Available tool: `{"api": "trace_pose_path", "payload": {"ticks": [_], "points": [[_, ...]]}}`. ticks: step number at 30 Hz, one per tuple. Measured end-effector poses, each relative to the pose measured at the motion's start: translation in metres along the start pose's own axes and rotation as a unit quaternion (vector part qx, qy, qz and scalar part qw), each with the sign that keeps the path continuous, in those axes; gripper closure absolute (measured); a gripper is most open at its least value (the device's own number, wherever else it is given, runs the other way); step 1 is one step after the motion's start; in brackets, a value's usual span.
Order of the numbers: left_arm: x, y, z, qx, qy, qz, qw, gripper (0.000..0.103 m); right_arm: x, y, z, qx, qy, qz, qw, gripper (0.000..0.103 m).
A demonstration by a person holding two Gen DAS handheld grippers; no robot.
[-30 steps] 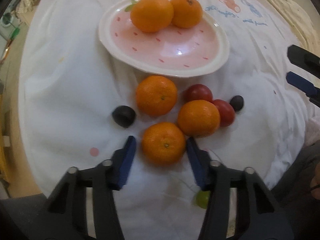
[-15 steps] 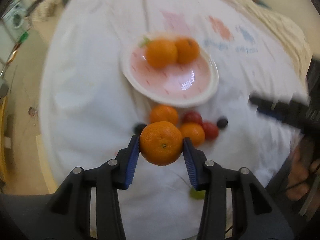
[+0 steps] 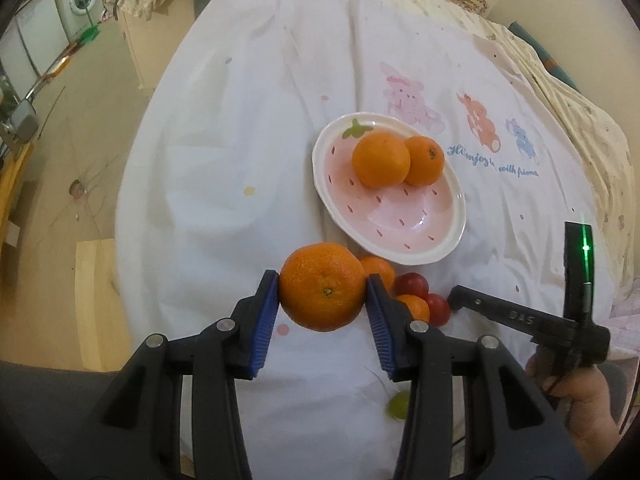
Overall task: Organize fruits
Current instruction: 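Grasp the dark plum with the right tool while the left tool holds the tangerine, then carry the dark plum and tangerine in both tools over the plate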
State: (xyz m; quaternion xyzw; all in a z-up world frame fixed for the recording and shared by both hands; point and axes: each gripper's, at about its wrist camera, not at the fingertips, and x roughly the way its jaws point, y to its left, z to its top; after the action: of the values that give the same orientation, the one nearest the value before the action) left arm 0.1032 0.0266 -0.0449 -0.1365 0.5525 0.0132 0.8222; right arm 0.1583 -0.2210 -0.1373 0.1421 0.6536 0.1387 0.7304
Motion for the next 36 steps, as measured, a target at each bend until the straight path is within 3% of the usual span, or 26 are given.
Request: {"api": "trace_pose_path", "payload": {"ticks": [11, 22, 36], "points": [[0.007, -0.003, 0.0, -0.002, 0.007, 0.001, 1.0, 0.064, 0.01, 0.006, -0.004, -0.034, 0.007, -0.026, 0.999, 0.078], [0.015, 0.002, -0.003, 0.003, 0.003, 0.023, 0.9997, 0.064, -0.029, -0.002, -0.005, -0.013, -0.045, 0.013, 0.999, 0.079], [0.012, 0.003, 0.0, 0.026, -0.032, 0.048, 0.998, 0.064, -0.086, -0.004, -0.006, -0.012, -0.114, 0.068, 0.991, 0.078]]}}
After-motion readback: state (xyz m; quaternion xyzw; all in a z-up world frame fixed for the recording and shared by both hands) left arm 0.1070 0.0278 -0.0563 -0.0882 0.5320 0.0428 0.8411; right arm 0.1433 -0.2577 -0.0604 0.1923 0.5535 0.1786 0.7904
